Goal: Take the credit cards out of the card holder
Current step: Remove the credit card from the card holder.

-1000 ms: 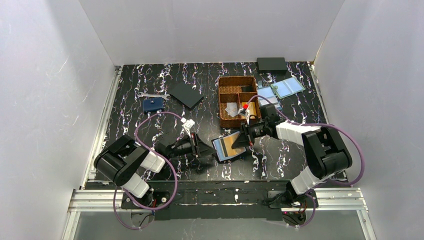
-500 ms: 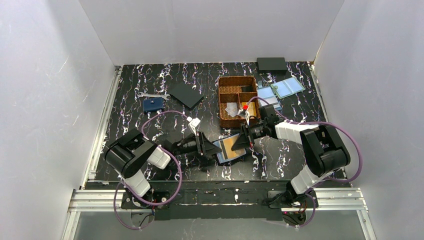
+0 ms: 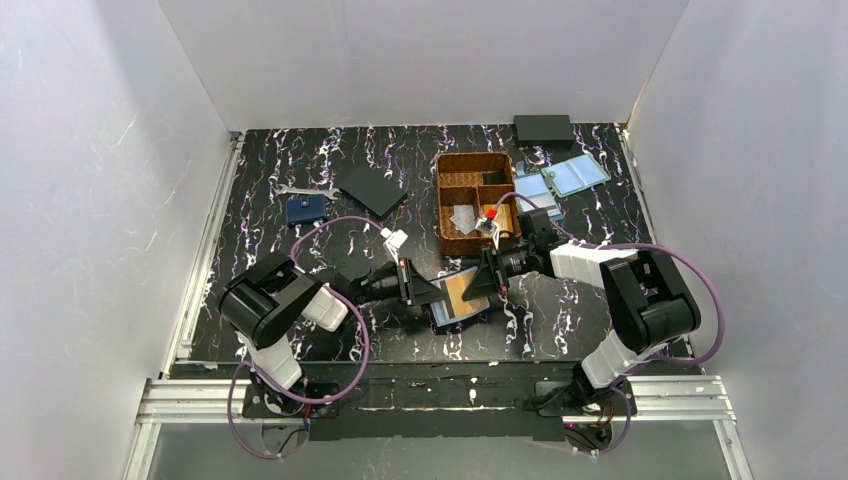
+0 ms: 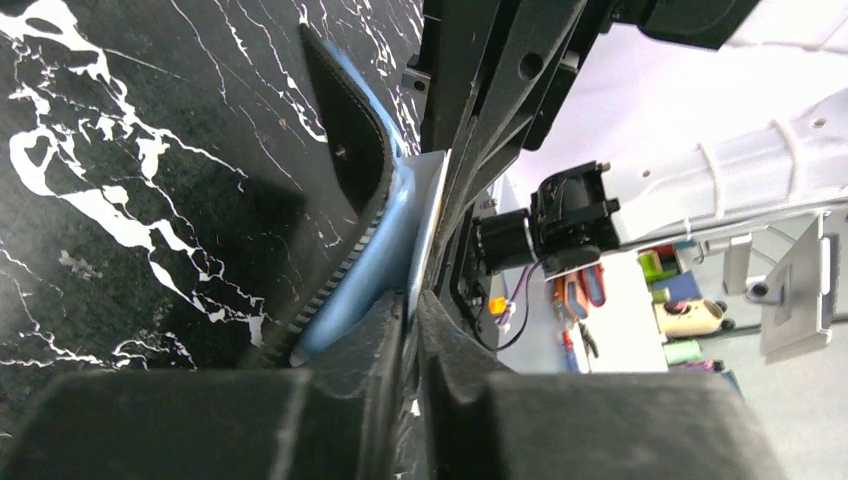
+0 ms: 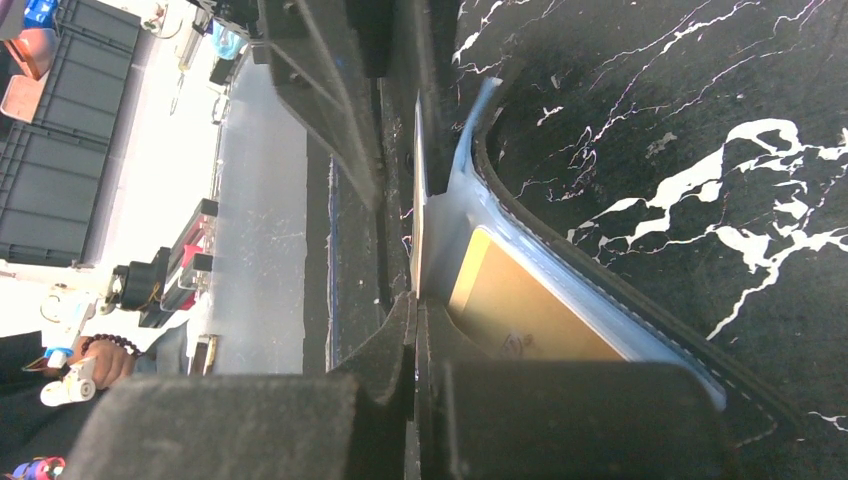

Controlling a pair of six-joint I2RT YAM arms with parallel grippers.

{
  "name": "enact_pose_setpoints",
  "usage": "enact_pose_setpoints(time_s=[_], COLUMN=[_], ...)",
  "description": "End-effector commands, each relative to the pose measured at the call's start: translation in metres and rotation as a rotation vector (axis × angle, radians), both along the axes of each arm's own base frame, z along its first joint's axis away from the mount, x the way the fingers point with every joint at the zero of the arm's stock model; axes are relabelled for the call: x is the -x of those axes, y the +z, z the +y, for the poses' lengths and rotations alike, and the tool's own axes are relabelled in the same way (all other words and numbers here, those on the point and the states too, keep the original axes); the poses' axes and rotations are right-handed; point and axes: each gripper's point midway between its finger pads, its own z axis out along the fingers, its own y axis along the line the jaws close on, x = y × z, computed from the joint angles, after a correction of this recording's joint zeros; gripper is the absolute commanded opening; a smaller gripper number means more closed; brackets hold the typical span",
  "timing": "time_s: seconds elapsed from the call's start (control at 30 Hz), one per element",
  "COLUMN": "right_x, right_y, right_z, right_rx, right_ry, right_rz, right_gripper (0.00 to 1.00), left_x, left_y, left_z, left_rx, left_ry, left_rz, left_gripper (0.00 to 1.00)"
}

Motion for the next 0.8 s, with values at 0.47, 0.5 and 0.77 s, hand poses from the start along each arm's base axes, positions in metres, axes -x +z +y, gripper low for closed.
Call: enact_pose_setpoints(time_s=[0.47,0.5,0.77], right_x=[-0.016,-0.016,-0.017], right_y=[0.004,0.001,-0.017], right_z=[0.0,0.0,-0.002], right_rx=[0.003,0.009,0.064], right_ry=[-0.031,-0.034,-0.044], right_rz=[-0.046,-0.042,-0.009], right_gripper=[0.01,0.01,0.01], left_x=[0.013,0.013,0.017], left_y=[0.004,0.003,-0.017], left_z=[0.008,0.009,0.015], left_rx=[0.031,0.029,-0.009], left_ry=[-0.084,-0.085,-0.093], left_rz=[-0.016,-0.013,0.027], left_gripper=[0.0,0.0,0.02])
